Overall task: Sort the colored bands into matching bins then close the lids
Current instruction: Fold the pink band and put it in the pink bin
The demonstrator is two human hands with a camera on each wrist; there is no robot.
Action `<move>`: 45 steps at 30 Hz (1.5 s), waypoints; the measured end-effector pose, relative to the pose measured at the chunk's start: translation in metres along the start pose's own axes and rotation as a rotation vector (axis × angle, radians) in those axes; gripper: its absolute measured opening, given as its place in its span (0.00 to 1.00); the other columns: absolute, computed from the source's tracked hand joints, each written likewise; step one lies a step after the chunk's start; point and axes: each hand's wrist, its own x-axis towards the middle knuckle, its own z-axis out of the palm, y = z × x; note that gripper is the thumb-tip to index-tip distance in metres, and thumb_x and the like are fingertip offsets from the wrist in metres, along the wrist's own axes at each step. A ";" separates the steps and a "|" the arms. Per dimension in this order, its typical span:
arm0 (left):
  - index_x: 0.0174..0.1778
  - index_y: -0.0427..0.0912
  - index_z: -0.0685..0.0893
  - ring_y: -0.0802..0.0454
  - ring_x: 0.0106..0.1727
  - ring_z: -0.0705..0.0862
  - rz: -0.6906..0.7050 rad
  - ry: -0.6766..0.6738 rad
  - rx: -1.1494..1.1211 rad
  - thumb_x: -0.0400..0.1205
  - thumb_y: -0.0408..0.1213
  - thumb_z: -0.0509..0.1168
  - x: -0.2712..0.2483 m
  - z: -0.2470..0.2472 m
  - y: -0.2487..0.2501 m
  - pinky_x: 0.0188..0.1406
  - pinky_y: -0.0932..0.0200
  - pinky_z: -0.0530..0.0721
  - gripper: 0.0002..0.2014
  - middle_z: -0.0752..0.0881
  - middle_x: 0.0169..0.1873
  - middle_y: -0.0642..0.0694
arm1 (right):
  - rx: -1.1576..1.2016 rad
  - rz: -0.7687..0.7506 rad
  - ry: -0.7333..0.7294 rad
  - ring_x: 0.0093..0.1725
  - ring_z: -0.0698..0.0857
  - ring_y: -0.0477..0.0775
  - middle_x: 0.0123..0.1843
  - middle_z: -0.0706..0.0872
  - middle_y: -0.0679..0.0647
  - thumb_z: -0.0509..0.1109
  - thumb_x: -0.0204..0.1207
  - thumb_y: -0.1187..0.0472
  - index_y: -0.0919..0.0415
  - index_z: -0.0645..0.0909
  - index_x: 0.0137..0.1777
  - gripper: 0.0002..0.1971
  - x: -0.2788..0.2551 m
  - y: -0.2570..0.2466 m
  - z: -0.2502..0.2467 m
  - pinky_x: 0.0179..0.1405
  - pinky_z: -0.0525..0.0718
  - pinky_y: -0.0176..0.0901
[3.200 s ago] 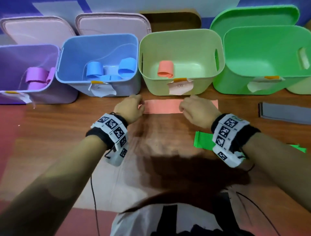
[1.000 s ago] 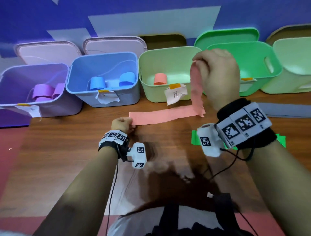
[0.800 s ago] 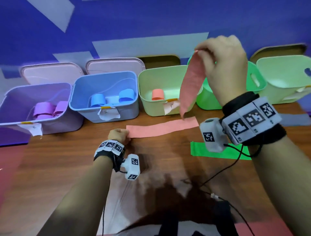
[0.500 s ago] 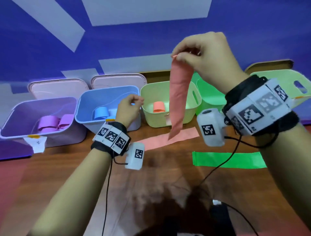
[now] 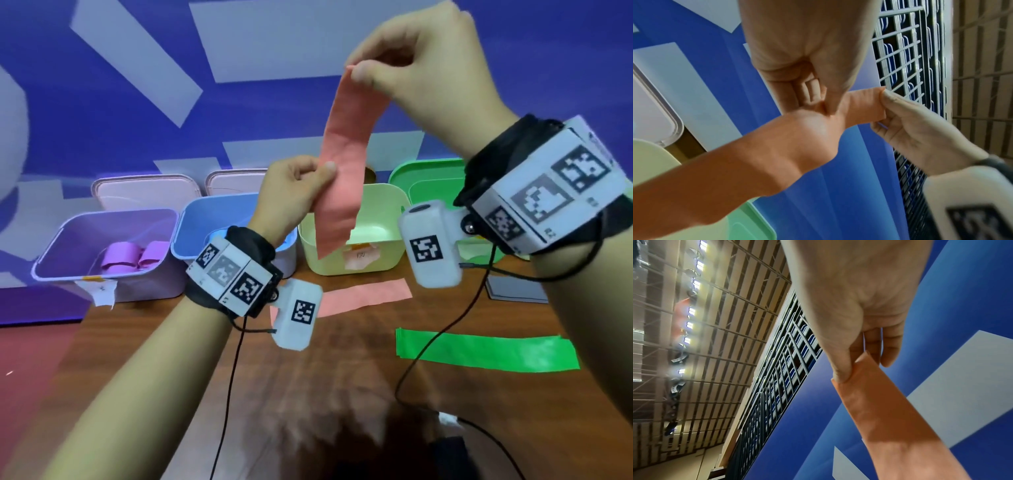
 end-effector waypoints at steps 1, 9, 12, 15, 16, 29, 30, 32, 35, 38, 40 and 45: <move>0.32 0.43 0.82 0.63 0.23 0.76 -0.015 -0.011 -0.017 0.85 0.35 0.61 0.000 0.001 0.003 0.27 0.66 0.78 0.14 0.80 0.20 0.58 | 0.015 -0.006 -0.009 0.38 0.86 0.41 0.37 0.87 0.47 0.70 0.70 0.60 0.59 0.89 0.44 0.08 -0.004 0.002 0.000 0.43 0.83 0.29; 0.46 0.39 0.82 0.56 0.30 0.82 -0.240 -0.115 -0.354 0.89 0.47 0.48 0.000 0.015 0.032 0.33 0.65 0.84 0.21 0.83 0.28 0.49 | 0.029 -0.077 -0.062 0.30 0.79 0.35 0.33 0.81 0.35 0.73 0.68 0.60 0.58 0.90 0.41 0.06 -0.051 0.033 0.008 0.39 0.75 0.24; 0.44 0.37 0.82 0.50 0.33 0.78 -0.226 -0.130 -0.310 0.88 0.49 0.51 -0.005 0.029 0.042 0.38 0.65 0.83 0.22 0.77 0.26 0.44 | -0.049 -0.157 -0.059 0.35 0.78 0.45 0.36 0.86 0.43 0.73 0.68 0.59 0.57 0.90 0.41 0.06 -0.065 0.044 0.007 0.41 0.78 0.41; 0.20 0.40 0.82 0.62 0.21 0.79 -0.213 -0.117 -0.276 0.88 0.41 0.52 -0.009 0.049 0.049 0.32 0.69 0.84 0.29 0.78 0.15 0.53 | -0.102 -0.234 -0.068 0.38 0.80 0.56 0.37 0.89 0.52 0.72 0.69 0.59 0.57 0.89 0.40 0.05 -0.073 0.055 0.001 0.40 0.80 0.47; 0.17 0.40 0.81 0.63 0.19 0.78 -0.223 -0.099 -0.287 0.88 0.38 0.53 -0.010 0.055 0.050 0.29 0.70 0.84 0.30 0.77 0.13 0.53 | -0.113 -0.252 -0.078 0.39 0.81 0.58 0.38 0.89 0.52 0.72 0.69 0.59 0.57 0.89 0.40 0.05 -0.075 0.060 -0.001 0.41 0.81 0.49; 0.40 0.36 0.83 0.59 0.30 0.87 -0.104 0.029 -0.242 0.87 0.30 0.55 0.004 0.081 0.059 0.35 0.65 0.87 0.14 0.89 0.27 0.50 | 0.377 0.400 -0.187 0.43 0.82 0.35 0.49 0.84 0.49 0.68 0.78 0.56 0.55 0.76 0.55 0.08 -0.075 0.092 -0.023 0.44 0.77 0.22; 0.40 0.36 0.83 0.59 0.30 0.86 -0.087 0.024 -0.234 0.87 0.31 0.55 0.007 0.080 0.063 0.37 0.64 0.88 0.14 0.88 0.27 0.51 | 0.424 0.452 -0.197 0.40 0.83 0.35 0.46 0.85 0.49 0.67 0.79 0.56 0.56 0.77 0.54 0.07 -0.073 0.091 -0.022 0.44 0.78 0.23; 0.38 0.37 0.83 0.59 0.29 0.84 -0.052 0.020 -0.220 0.87 0.31 0.56 0.014 0.074 0.069 0.40 0.63 0.88 0.14 0.85 0.24 0.52 | 0.501 0.502 -0.153 0.35 0.83 0.41 0.39 0.85 0.50 0.68 0.79 0.59 0.56 0.81 0.45 0.03 -0.068 0.087 -0.022 0.47 0.82 0.34; 0.37 0.38 0.83 0.61 0.28 0.84 -0.019 0.023 -0.186 0.87 0.32 0.56 0.024 0.063 0.077 0.41 0.64 0.88 0.15 0.84 0.23 0.54 | 0.641 0.560 -0.141 0.29 0.81 0.45 0.34 0.83 0.53 0.68 0.78 0.63 0.56 0.81 0.39 0.07 -0.061 0.079 -0.026 0.36 0.86 0.37; 0.37 0.39 0.82 0.65 0.25 0.81 0.017 -0.032 -0.187 0.88 0.33 0.54 0.028 0.052 0.084 0.44 0.63 0.87 0.15 0.81 0.18 0.57 | 0.758 0.613 -0.152 0.27 0.79 0.45 0.33 0.82 0.52 0.68 0.78 0.65 0.59 0.81 0.41 0.05 -0.051 0.070 -0.026 0.30 0.85 0.35; 0.34 0.44 0.82 0.65 0.23 0.76 0.080 -0.081 -0.181 0.88 0.34 0.52 0.028 0.043 0.086 0.48 0.60 0.86 0.19 0.75 0.16 0.59 | 0.826 0.658 -0.133 0.26 0.78 0.43 0.31 0.83 0.50 0.68 0.78 0.66 0.60 0.82 0.41 0.05 -0.043 0.067 -0.024 0.27 0.83 0.32; 0.41 0.45 0.85 0.55 0.36 0.83 0.272 -0.088 -0.093 0.86 0.32 0.57 0.026 0.016 0.077 0.44 0.61 0.86 0.14 0.84 0.29 0.54 | 1.073 0.779 -0.071 0.31 0.87 0.46 0.37 0.89 0.57 0.64 0.79 0.68 0.70 0.83 0.50 0.07 -0.024 0.052 -0.010 0.30 0.85 0.34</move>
